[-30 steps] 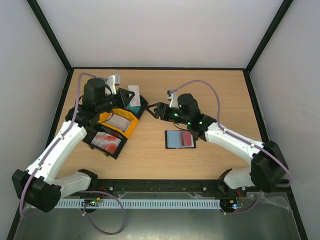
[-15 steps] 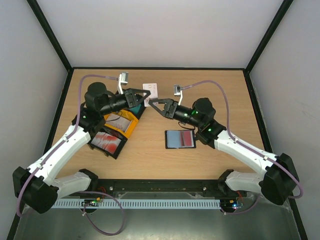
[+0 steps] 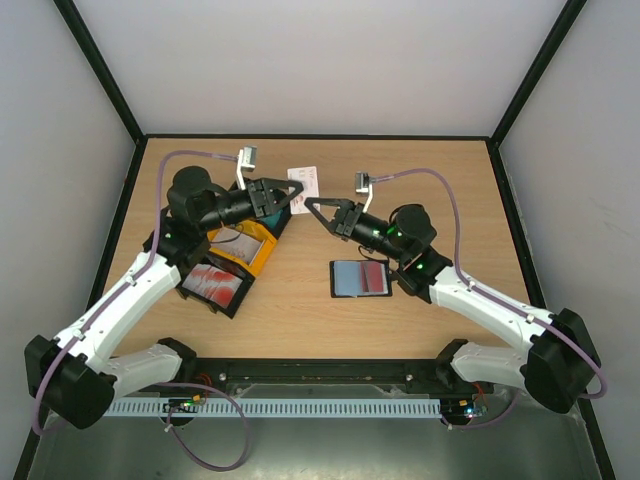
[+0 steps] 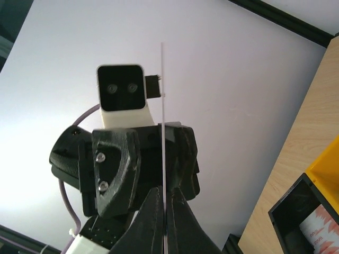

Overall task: Put the credit cards into the card holder
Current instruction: Pick up the credit card from the storage box, then insert the credit card into the card holder.

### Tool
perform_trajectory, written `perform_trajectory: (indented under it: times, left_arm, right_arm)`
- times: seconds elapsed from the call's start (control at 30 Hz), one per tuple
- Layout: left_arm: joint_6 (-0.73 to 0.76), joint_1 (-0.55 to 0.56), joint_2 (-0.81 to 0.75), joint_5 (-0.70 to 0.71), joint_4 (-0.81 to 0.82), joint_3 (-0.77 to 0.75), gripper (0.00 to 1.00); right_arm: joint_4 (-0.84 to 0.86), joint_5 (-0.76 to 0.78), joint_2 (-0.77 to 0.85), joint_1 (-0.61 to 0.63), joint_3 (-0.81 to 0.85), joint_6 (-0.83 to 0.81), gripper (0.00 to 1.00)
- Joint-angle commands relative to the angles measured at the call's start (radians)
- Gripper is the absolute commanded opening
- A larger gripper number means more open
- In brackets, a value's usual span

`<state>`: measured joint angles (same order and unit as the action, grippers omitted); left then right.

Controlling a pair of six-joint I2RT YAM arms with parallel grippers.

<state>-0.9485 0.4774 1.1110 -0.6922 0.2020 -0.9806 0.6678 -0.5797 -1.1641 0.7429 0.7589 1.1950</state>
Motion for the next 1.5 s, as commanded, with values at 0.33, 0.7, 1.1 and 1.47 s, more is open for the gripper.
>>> perform_trajectory:
  times: [0.33, 0.7, 1.1, 1.47]
  left_arm:
    - [0.009, 0.002, -0.030, -0.004, -0.026, 0.033, 0.10]
    - [0.155, 0.003, 0.005, 0.231, -0.265, 0.053, 0.02]
    - [0.061, 0.181, 0.163, 0.343, -0.045, 0.237, 0.02]
    - [0.014, 0.320, 0.426, 0.381, 0.136, 0.240, 0.02]
  right_arm:
    - [0.076, 0.043, 0.001, -0.001, -0.022, 0.046, 0.02]
    - [-0.448, 0.274, 0.089, 0.000, -0.048, -0.224, 0.57]
    - [-1.123, 0.869, 0.114, 0.000, -0.074, -0.398, 0.73]
    - [-1.083, 0.823, -0.003, -0.052, -0.154, -0.419, 0.69]
